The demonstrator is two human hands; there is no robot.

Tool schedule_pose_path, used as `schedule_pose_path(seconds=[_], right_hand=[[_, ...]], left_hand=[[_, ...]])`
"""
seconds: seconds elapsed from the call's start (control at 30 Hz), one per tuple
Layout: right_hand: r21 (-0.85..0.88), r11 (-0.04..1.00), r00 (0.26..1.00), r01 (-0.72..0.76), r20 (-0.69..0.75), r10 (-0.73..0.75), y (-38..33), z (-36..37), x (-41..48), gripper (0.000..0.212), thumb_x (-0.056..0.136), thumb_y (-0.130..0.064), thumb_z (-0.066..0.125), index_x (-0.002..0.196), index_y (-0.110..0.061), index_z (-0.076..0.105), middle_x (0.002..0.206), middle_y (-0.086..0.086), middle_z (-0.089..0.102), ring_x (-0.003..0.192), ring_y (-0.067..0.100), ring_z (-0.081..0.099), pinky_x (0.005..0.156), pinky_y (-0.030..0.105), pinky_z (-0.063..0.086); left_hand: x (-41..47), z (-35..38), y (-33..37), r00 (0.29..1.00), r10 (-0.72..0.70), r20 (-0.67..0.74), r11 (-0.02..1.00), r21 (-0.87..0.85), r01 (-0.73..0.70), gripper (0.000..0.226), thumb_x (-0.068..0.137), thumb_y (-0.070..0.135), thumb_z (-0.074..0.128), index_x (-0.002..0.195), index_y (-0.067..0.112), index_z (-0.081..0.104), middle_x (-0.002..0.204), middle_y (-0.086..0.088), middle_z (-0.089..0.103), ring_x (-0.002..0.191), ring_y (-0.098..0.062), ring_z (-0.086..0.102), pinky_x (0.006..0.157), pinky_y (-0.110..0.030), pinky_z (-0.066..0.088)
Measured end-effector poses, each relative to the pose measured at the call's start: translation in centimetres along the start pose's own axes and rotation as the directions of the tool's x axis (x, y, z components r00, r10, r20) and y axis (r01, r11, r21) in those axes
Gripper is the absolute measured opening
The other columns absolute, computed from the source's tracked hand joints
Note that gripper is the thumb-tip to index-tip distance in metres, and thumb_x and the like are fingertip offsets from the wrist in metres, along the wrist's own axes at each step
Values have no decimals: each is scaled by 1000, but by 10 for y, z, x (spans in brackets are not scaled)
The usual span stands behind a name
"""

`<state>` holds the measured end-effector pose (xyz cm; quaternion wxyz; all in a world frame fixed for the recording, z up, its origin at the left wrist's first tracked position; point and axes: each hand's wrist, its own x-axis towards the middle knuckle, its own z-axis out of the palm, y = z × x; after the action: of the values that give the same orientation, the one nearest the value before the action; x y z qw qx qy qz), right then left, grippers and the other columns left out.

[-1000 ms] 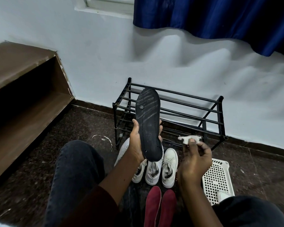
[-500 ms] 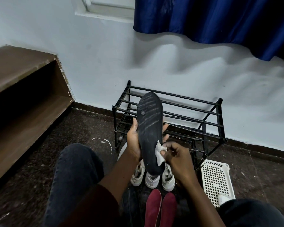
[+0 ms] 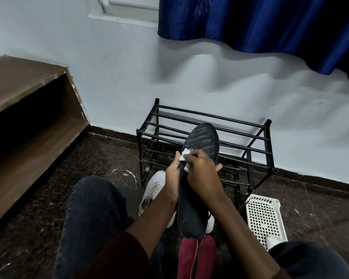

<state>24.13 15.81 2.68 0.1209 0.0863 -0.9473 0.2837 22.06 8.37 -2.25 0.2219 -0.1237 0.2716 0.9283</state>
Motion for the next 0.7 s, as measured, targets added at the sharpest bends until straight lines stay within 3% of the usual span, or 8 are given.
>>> schedule_pose_path(seconds=[0.1, 0.2, 0.3, 0.33, 0.37, 0.47, 0.57, 0.7], right_hand=[[-3, 997, 993, 74, 92, -73, -2, 7, -13, 33, 73, 18, 53, 96, 0, 70, 101, 11, 59, 90, 18, 56, 76, 12, 36], [113, 990, 981, 84, 166, -102, -1, 18, -41, 28, 74, 16, 54, 85, -2, 71, 89, 2, 59, 71, -3, 51, 63, 2, 35], [118, 989, 990, 85, 101, -97, 8, 25, -58, 29, 75, 12, 59, 78, -14, 69, 77, -6, 63, 67, 2, 58, 62, 14, 42], [126, 989, 989, 78, 116, -92, 8, 24, -58, 26, 73, 15, 61, 78, -9, 70, 77, -1, 64, 71, 7, 60, 66, 21, 43], [128, 991, 993, 50, 98, -63, 7, 23, -55, 25, 70, 18, 62, 77, -4, 71, 78, 2, 63, 72, 6, 60, 68, 22, 46], [193, 981, 997, 19, 73, -34, 3, 15, -38, 23, 69, 19, 62, 80, 1, 72, 81, 3, 59, 69, -3, 58, 68, 15, 48], [104, 994, 998, -39, 51, 34, -3, 9, -15, 18, 80, 10, 57, 88, 2, 71, 94, 14, 64, 84, 17, 56, 89, 41, 42], [141, 987, 995, -73, -56, 81, -7, 11, -1, 28, 69, 20, 59, 87, 2, 73, 89, 13, 68, 80, 22, 63, 85, 41, 49]], left_hand=[[-2, 8, 9, 1000, 18, -21, 999, -27, -18, 87, 99, 50, 16, 57, -3, 71, 59, -16, 66, 51, -20, 67, 42, -21, 51], [-5, 1, 13, 998, -53, 12, 998, 31, 53, 91, 97, 56, 11, 73, -4, 74, 76, -19, 71, 63, -24, 70, 50, -29, 56], [-16, -3, 7, 999, -27, -42, 977, 209, 35, 72, 103, 39, 13, 105, -11, 64, 86, -9, 68, 60, -11, 63, 59, -27, 54], [-19, -1, 6, 999, -40, -36, 976, 213, 47, 68, 102, 37, 18, 103, -12, 65, 79, -9, 69, 56, -11, 63, 56, -26, 54], [-20, 2, 4, 998, -55, -31, 979, 193, 60, 66, 98, 36, 25, 84, -10, 71, 68, -10, 69, 51, -14, 64, 49, -24, 54], [-9, 4, 5, 997, 6, -77, 992, 129, 4, 62, 89, 32, 35, 45, 2, 66, 50, -6, 63, 42, -13, 62, 40, -17, 47], [-10, 2, 1, 994, -6, -108, 1000, 15, 8, 72, 101, 27, 26, 43, 6, 62, 45, -4, 57, 39, -11, 58, 39, -13, 44], [-19, 11, 3, 998, -9, -59, 1000, 13, 10, 39, 83, 24, 48, 57, 3, 69, 56, -9, 64, 50, -16, 65, 46, -19, 51]])
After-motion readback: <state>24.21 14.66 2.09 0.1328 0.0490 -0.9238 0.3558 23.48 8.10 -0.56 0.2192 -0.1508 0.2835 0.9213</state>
